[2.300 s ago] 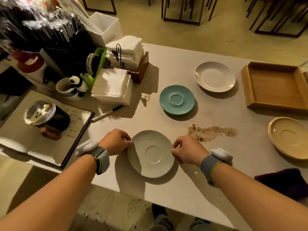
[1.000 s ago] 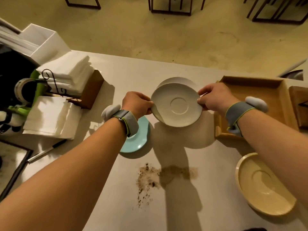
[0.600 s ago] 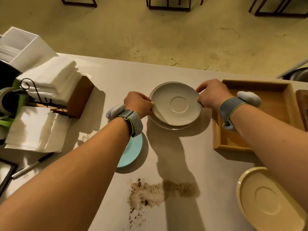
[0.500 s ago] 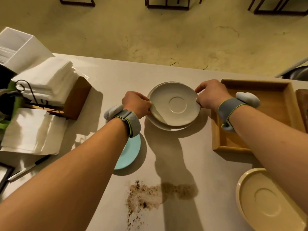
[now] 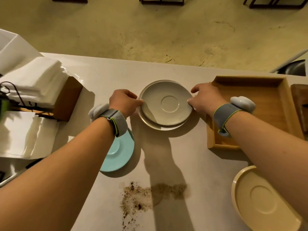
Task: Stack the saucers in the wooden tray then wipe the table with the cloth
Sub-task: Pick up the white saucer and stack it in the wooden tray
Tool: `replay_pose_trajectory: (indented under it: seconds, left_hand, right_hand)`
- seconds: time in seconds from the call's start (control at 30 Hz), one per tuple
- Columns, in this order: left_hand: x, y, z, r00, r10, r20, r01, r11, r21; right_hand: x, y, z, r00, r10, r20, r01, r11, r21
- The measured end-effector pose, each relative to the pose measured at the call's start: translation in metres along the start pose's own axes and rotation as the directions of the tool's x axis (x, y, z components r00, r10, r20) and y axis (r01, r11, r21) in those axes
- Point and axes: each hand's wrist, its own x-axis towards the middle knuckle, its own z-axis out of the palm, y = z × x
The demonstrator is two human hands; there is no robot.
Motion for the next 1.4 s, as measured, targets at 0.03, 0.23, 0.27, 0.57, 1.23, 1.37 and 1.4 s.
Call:
replay_pose_trajectory:
  seconds: [0.03, 0.23, 0.27, 0.57, 1.23, 1.37, 1.4]
  left_hand:
    - [0.000, -0.001, 0.000, 0.999, -0.012, 0.034, 0.013, 1.000, -0.029]
    - [-0.008, 0.001, 0.000, 0.994, -0.044, 0.100, 0.055, 0.993, -0.104]
    - [-0.011, 0.002, -0.001, 0.993, -0.050, 0.107, 0.063, 0.991, -0.122]
    - [-0.063, 0.031, 0.005, 0.982, -0.020, 0.189, 0.077, 0.952, -0.297]
    - [-0.122, 0.092, 0.146, 0.971, 0.098, 0.218, -0.100, 0.995, 0.001]
    - [-0.119, 0.095, 0.158, 0.968, 0.114, 0.225, -0.141, 0.984, 0.109]
    - [-0.119, 0.096, 0.160, 0.967, 0.119, 0.223, -0.151, 0.980, 0.130]
  right_hand:
    - [-0.001, 0.001, 0.002, 1.000, 0.013, 0.021, -0.013, 1.000, 0.017]
    - [-0.007, 0.006, 0.006, 0.992, 0.056, 0.112, -0.077, 0.980, 0.186]
    - [-0.009, 0.008, 0.005, 0.992, 0.048, 0.118, -0.072, 0.976, 0.207]
    - [-0.031, 0.036, -0.043, 0.997, 0.028, 0.070, -0.056, 0.894, 0.445]
    - [-0.050, 0.153, -0.132, 0.964, 0.259, -0.066, -0.240, 0.947, 0.213]
    - [-0.051, 0.157, -0.135, 0.972, 0.206, -0.110, -0.210, 0.977, -0.032]
    - [-0.052, 0.156, -0.135, 0.975, 0.193, -0.108, -0.202, 0.976, -0.086]
